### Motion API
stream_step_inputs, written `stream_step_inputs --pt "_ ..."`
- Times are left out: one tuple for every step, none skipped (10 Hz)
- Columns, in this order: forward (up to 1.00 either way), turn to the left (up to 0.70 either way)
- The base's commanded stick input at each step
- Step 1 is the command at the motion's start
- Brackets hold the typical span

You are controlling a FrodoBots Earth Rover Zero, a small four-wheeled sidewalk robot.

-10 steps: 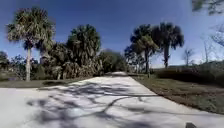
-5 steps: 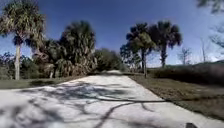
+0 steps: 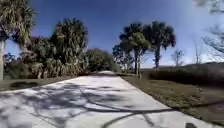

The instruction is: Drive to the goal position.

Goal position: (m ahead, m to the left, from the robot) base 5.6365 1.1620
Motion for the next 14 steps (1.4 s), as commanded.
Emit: stream_step_inputs --pt "1.0 0.01" --pt "1.0 0.02" --pt "1.0 0.04" --pt "1.0 0.05" --pt "1.0 0.17" --pt "1.0 0.14" --pt "1.0 0.05" --pt "1.0 0.0" --pt "1.0 0.0" --pt "1.0 0.0" --pt "1.0 0.0" --pt "1.0 0.0" --pt "1.0 0.0" --pt "1.0 0.0"
